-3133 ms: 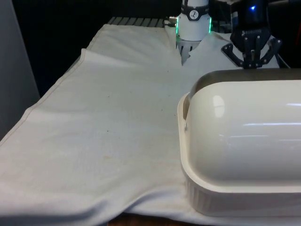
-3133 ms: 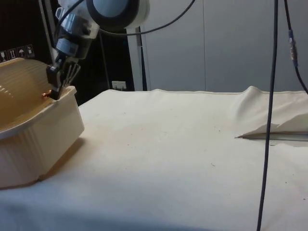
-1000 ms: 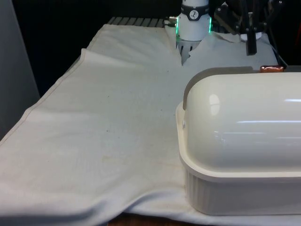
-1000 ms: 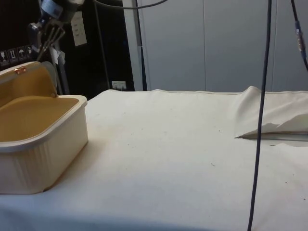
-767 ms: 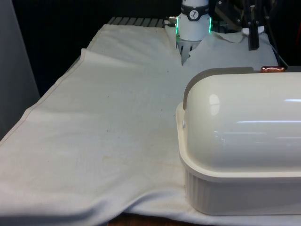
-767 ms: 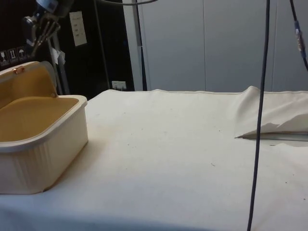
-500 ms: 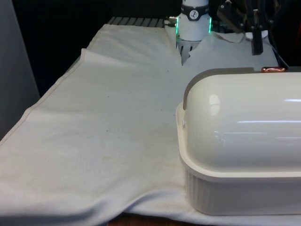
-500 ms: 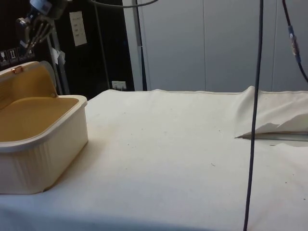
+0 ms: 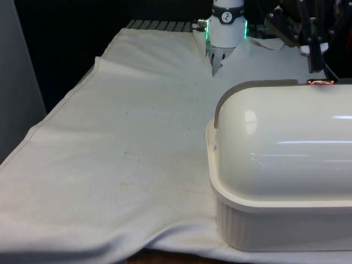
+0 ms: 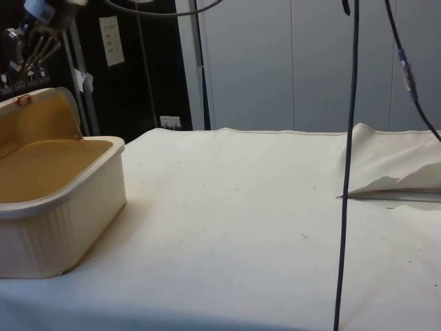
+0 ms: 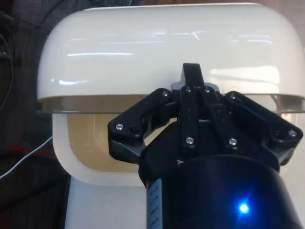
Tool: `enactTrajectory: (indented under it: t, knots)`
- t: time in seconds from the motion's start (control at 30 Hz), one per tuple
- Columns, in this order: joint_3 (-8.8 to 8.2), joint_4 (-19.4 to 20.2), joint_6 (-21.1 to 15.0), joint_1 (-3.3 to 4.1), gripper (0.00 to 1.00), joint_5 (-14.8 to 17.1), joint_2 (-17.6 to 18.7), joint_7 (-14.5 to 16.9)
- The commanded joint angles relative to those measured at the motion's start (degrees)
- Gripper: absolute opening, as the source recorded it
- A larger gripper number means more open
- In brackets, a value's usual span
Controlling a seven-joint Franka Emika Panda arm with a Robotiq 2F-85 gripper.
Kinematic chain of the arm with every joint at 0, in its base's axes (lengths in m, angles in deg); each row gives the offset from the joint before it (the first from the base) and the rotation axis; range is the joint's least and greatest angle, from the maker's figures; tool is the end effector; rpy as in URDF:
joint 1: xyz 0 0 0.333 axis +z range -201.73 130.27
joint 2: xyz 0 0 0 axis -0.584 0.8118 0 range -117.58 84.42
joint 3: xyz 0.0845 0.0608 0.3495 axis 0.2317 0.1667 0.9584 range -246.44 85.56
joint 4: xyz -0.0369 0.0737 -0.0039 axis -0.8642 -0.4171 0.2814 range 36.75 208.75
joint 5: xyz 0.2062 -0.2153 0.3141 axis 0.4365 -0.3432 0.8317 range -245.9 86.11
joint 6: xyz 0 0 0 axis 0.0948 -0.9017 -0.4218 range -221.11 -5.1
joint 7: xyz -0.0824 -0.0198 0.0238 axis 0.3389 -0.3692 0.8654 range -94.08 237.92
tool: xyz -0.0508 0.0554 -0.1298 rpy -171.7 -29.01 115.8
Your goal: Open the lid, then close it.
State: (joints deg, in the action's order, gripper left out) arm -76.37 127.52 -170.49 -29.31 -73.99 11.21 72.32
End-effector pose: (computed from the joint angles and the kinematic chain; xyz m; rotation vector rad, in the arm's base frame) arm 0.8000 0.1343 0.4052 -2.7962 -0.1127 -1.0528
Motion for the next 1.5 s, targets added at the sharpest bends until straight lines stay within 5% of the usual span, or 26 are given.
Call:
enactTrajectory:
  t: [0.0,0.27,0.93,1.47]
  knots:
    - [-0.29,-0.3,0.5,0.40,0.00,-0.2,0.1,-0.6]
    - [0.06,-0.3,1.3,0.97,0.00,-0.1,0.3,-1.1]
    - [1.43,-2.1,2.9,0.97,0.00,0.0,2.0,-1.6]
    - [2.41,1.4,5.8,1.89,0.00,-0.1,-0.4,-3.6]
